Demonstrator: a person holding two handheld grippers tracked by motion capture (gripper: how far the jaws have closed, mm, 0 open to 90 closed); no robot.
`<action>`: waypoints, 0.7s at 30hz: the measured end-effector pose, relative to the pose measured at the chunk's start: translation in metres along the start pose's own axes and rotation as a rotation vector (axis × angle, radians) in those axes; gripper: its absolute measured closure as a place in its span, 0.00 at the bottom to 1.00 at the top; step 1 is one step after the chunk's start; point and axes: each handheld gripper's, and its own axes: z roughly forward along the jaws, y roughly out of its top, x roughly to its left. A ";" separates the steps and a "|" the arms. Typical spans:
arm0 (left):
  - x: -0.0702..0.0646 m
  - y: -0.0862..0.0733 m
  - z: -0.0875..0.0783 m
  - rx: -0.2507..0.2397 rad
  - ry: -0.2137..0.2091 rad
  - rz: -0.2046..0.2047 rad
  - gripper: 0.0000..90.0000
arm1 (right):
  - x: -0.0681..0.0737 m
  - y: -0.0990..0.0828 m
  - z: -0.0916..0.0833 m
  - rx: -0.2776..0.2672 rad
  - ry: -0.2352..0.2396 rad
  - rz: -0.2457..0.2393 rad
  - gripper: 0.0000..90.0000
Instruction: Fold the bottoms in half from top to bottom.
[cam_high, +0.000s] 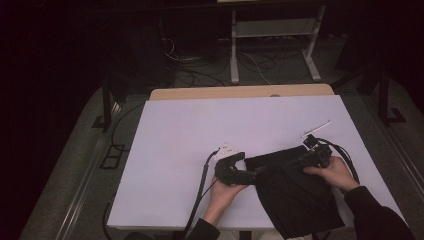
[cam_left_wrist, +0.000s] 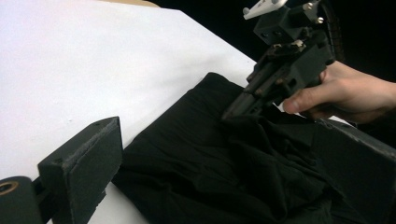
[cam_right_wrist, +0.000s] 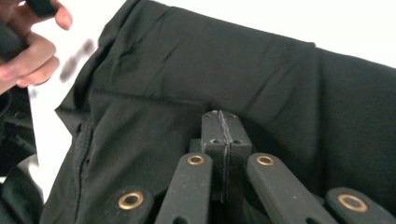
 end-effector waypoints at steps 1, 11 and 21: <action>0.000 0.000 0.000 0.000 0.001 0.001 0.03 | 0.002 0.000 0.001 0.011 0.007 -0.008 0.99; 0.000 0.000 0.000 0.002 0.003 0.001 0.03 | 0.022 -0.003 0.005 0.063 0.076 -0.066 0.99; 0.002 -0.001 0.002 -0.003 0.005 -0.014 0.03 | 0.042 -0.022 0.002 0.065 0.126 -0.110 0.99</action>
